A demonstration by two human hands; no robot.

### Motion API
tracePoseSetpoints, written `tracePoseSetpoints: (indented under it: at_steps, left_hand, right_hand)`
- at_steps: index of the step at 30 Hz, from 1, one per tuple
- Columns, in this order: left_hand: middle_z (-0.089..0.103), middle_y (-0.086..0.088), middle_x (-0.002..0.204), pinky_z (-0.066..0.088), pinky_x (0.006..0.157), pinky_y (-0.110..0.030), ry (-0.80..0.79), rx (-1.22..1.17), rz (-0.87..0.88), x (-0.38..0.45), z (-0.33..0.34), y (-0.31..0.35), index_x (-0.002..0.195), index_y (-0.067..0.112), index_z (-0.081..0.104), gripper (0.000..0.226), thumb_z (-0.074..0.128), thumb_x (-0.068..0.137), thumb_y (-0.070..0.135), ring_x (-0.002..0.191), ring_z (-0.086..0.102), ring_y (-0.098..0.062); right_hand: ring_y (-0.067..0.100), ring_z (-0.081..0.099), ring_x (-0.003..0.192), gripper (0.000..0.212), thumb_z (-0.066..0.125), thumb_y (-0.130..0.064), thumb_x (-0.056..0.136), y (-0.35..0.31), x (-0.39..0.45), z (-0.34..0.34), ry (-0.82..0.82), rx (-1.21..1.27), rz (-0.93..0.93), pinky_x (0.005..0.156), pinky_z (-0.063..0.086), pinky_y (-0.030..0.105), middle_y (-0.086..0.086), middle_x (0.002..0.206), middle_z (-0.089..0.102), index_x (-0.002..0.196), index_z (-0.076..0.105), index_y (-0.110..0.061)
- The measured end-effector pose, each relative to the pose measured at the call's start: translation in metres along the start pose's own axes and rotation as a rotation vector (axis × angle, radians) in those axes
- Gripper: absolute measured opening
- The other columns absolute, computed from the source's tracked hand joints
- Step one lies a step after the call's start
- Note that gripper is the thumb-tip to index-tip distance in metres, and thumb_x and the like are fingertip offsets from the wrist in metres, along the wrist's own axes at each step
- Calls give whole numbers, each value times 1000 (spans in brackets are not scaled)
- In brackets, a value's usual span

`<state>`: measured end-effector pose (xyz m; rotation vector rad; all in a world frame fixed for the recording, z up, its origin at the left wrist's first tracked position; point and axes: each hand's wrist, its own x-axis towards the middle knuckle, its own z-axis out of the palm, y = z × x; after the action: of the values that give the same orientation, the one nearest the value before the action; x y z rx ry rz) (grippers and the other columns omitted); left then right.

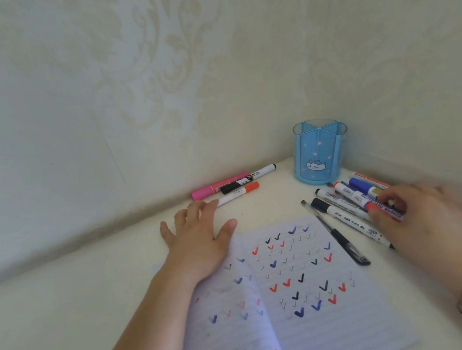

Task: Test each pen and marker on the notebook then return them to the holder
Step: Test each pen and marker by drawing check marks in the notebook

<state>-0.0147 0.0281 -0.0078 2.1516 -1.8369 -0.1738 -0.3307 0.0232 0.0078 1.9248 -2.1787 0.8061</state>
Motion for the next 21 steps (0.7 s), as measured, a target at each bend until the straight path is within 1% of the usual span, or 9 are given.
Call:
tracePoseSetpoints:
  at_steps: [2, 4, 7, 9, 11, 14, 16, 19, 21]
  left_hand:
    - [20, 5, 151, 7, 117, -53, 57, 17, -42, 0, 0, 0, 150, 31, 19, 60, 34, 98, 55, 139, 17, -24]
    - [20, 6, 152, 7, 116, -52, 62, 49, -62, 1, 1, 0, 151, 29, 19, 60, 36, 99, 52, 140, 16, -24]
    - [39, 11, 142, 12, 114, -50, 75, 32, -72, 3, 2, -1, 139, 33, 44, 42, 44, 98, 46, 135, 24, -21]
    - [56, 12, 123, 22, 104, -42, 171, 12, -75, 4, -1, -2, 120, 35, 60, 25, 50, 97, 37, 123, 37, -19]
    - [66, 9, 103, 29, 93, -37, 283, -35, -38, 2, -5, -3, 109, 32, 65, 18, 53, 96, 27, 110, 49, -20]
    - [70, 5, 85, 44, 81, -33, 395, -343, 162, -5, -11, 3, 102, 24, 70, 15, 58, 95, 18, 86, 60, -21]
    - [69, 8, 86, 44, 77, -20, 383, -488, 328, -14, -13, 15, 104, 22, 70, 14, 59, 95, 23, 82, 58, -11]
    - [63, 22, 88, 42, 79, -12, 340, -500, 563, -25, -13, 26, 106, 25, 69, 23, 57, 92, 37, 83, 58, -3]
    - [56, 26, 86, 42, 78, -12, 337, -484, 686, -28, -12, 29, 107, 21, 70, 26, 56, 91, 36, 83, 56, 0]
  right_hand:
    - [29, 48, 99, 21, 61, -46, 84, -1, 0, 0, -7, 33, -4, 69, 41, 33, -1, 101, 64, 98, 67, -31]
    - [29, 48, 97, 21, 62, -45, 83, -2, 0, 0, -3, 47, -18, 71, 42, 34, -1, 98, 65, 97, 67, -30]
    - [30, 49, 96, 19, 66, -41, 82, -5, -3, 0, 17, 52, -39, 70, 41, 33, 0, 95, 65, 95, 68, -28]
    - [31, 49, 93, 17, 69, -37, 81, -8, -5, -1, 73, 69, -66, 67, 38, 32, 1, 92, 65, 93, 70, -25]
    - [31, 50, 90, 12, 70, -34, 82, -12, -9, -3, 170, 126, -121, 67, 38, 32, 0, 87, 65, 89, 71, -24]
    - [20, 49, 86, 29, 56, -48, 82, -25, -19, -8, 218, 299, -230, 71, 37, 28, -6, 81, 65, 88, 72, -25]
    - [16, 48, 85, 40, 54, -54, 80, -34, -27, -10, 207, 389, -350, 75, 35, 24, -6, 81, 62, 97, 73, -24]
    - [22, 49, 84, 47, 63, -52, 80, -43, -33, -9, 336, 334, -562, 75, 43, 33, 1, 88, 61, 110, 72, -18]
    - [24, 47, 79, 42, 69, -48, 81, -43, -34, -7, 444, 247, -665, 67, 44, 39, 4, 84, 60, 110, 73, -18]
